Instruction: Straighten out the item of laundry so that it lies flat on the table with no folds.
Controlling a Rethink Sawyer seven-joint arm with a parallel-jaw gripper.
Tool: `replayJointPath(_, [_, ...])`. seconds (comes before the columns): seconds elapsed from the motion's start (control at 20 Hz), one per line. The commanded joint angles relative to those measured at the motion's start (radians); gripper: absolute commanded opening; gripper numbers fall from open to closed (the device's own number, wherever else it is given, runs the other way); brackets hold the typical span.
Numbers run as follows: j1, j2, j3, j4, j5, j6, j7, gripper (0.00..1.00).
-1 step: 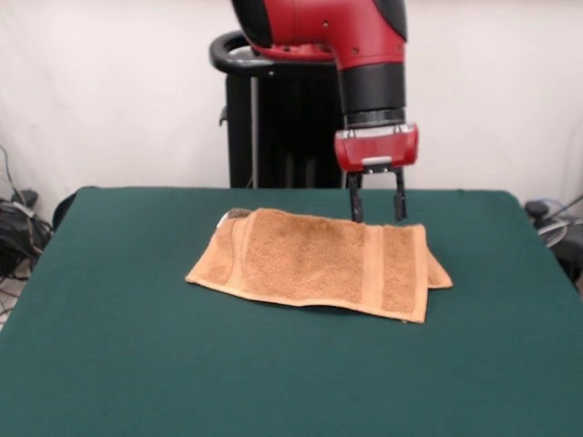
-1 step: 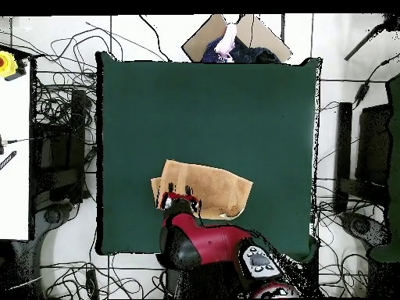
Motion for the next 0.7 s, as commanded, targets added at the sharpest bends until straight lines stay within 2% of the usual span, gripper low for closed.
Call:
replayJointPath(0.05, [0.008, -0.008, -0.020, -0.101, 0.030, -0.024, 0.109, 1.00])
replayJointPath(0.25, [-0.007, 0.002, -0.022, -0.100, 0.015, -0.045, 0.111, 1.00])
replayJointPath(0.35, [-0.017, -0.007, -0.008, -0.118, -0.029, 0.027, 0.061, 1.00])
replayJointPath(0.7, [-0.193, -0.028, 0.266, -0.199, -0.301, 0.380, -0.207, 1.00])
